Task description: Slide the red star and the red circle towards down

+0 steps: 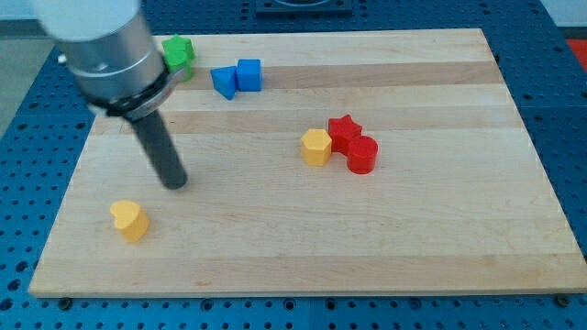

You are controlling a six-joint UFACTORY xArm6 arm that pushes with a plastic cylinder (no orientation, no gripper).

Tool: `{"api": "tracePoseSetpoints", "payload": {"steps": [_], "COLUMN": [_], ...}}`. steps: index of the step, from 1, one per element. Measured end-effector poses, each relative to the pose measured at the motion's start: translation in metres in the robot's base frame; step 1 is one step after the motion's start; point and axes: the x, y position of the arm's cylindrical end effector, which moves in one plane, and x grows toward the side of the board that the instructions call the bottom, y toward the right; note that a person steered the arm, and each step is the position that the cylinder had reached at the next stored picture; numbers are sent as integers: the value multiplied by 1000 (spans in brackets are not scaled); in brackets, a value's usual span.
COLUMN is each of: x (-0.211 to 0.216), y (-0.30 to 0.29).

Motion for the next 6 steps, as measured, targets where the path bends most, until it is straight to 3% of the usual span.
{"api": "tracePoseSetpoints", "payload": {"steps": [3,6], "x": [-82,-69], "y": [137,201]}}
